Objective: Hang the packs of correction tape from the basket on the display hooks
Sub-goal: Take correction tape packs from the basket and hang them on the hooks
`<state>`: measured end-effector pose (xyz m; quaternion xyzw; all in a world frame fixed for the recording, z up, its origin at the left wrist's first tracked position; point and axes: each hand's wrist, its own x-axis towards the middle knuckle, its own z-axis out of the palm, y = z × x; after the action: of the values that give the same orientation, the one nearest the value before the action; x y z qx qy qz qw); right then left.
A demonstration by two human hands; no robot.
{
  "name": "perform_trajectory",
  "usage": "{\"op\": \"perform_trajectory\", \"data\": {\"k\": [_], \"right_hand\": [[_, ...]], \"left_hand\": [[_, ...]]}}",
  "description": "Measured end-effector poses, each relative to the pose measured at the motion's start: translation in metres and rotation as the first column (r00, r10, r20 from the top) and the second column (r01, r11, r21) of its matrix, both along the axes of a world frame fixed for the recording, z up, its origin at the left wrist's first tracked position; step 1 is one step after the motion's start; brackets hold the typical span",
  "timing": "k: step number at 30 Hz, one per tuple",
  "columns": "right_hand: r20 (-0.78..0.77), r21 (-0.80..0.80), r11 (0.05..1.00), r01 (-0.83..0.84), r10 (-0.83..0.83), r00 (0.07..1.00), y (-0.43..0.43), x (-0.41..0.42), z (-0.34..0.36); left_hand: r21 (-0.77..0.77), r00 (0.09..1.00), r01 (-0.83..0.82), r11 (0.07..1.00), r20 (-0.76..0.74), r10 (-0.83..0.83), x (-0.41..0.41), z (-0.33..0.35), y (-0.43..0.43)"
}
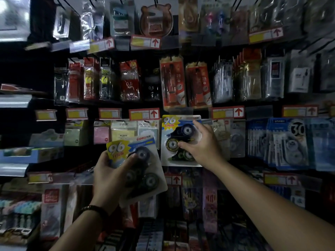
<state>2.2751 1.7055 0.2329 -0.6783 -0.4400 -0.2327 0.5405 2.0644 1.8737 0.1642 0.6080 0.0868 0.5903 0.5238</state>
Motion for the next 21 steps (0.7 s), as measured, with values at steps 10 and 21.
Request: {"op": "perform_trajectory", "data": {"k": [10,21], "right_hand": [[-0.014,-0.077,0.994,0.071,-0.073,0.997,0.012,0.000,0.008],[0.062,-0.158,0.940,0.301,-0.295,0.953,0.028,0.003,0.005]], "left_hand": [[0.025,0.999,0.033,0.999,-0.008,-0.033,0.011,0.012,-0.016],[-0.046,0.986,0.166,0.985,-0.018,-0.167,0.031,0.019,-0.025]]}}
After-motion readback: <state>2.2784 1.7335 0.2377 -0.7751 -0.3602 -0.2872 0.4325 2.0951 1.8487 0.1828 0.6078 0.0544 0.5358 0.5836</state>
